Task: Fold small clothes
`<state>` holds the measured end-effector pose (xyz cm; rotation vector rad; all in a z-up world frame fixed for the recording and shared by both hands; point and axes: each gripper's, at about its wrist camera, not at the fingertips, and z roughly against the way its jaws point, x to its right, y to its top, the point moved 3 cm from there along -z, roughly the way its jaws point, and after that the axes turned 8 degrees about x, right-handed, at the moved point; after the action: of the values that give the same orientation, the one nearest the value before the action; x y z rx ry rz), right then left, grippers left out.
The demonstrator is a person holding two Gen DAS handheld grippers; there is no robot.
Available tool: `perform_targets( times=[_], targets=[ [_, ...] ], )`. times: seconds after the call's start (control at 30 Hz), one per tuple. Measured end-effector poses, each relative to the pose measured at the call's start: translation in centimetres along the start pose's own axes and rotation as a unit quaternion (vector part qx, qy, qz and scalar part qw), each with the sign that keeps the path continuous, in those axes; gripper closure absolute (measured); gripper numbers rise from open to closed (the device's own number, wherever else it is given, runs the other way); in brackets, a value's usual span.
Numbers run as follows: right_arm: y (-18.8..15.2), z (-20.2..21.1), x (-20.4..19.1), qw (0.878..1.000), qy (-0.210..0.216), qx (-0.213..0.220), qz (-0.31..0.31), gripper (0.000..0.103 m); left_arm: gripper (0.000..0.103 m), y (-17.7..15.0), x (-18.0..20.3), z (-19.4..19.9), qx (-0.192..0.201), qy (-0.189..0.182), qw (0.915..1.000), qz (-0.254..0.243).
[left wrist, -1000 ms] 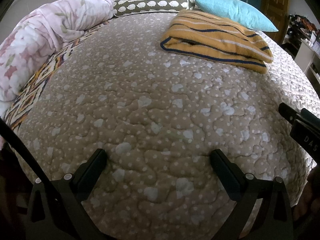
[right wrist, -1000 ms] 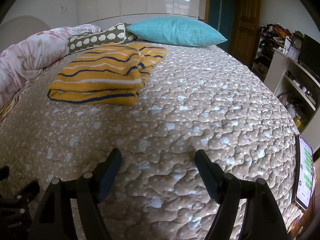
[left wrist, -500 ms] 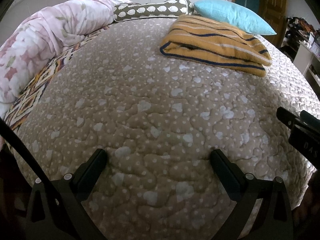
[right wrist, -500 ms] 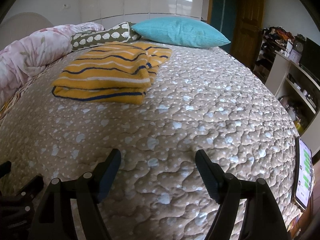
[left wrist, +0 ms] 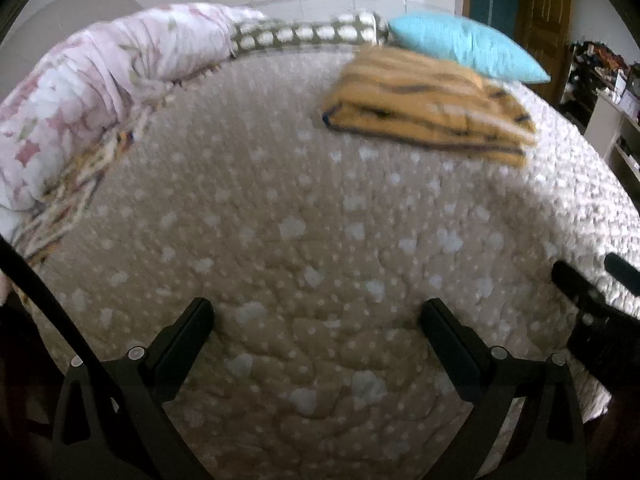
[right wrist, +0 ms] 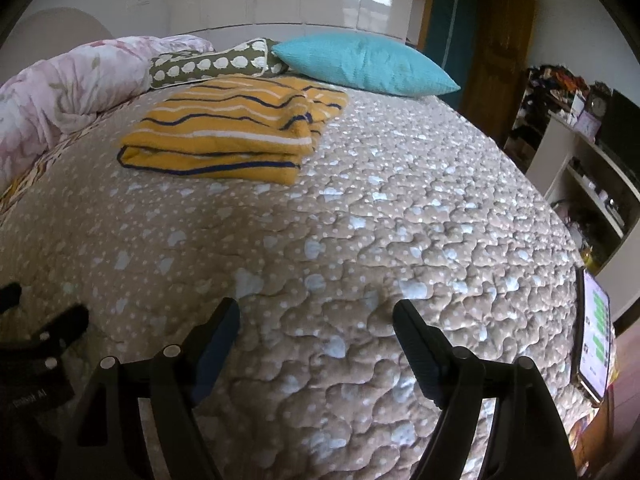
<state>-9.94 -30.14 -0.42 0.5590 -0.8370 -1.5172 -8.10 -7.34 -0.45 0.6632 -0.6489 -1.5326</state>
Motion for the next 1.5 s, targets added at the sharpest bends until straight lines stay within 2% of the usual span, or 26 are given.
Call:
perform_targets(
  times=[0.13,0.23,0.37,0.57,0.77,1.0,1.5],
  targets=[
    [0.4,0.1,-0.2,1.000,0.005,0.005,0.003,0.020,0.000,1.9,0.1,0.9,0.044,-0.001,0.9989,-0.013],
    [1.1,-0.1,-0.1,1.000,0.010,0.004,0.001,0.020,0.000,3.0,0.0,-0.2,0.031,-0.013,0.9993,-0.019],
    [2.1,-0.5,0.5,1.000,0.011,0.001,-0.015,0.020,0.000,4.5,-0.3,-1.7,0.009,-0.030,0.9995,-0.002],
    [3.4,-1.3,1.0,1.000,0.001,-0.004,-0.020,0.019,0.000,6.2,0.6,-2.4,0.019,-0.036,0.9991,-0.014],
    [3.7,-1.9,1.1,1.000,-0.007,-0.011,-0.021,0.019,0.000,6.2,1.8,-2.5,0.022,-0.029,0.9988,-0.034],
    [3.4,-2.2,1.6,0.999,-0.008,-0.016,-0.027,0.019,0.000,5.9,2.7,-2.7,0.018,0.002,0.9978,-0.064],
    [3.5,-1.9,1.0,1.000,-0.006,-0.014,-0.025,0.019,0.000,5.7,3.1,-2.4,0.014,-0.004,0.9973,-0.072]
  ],
)
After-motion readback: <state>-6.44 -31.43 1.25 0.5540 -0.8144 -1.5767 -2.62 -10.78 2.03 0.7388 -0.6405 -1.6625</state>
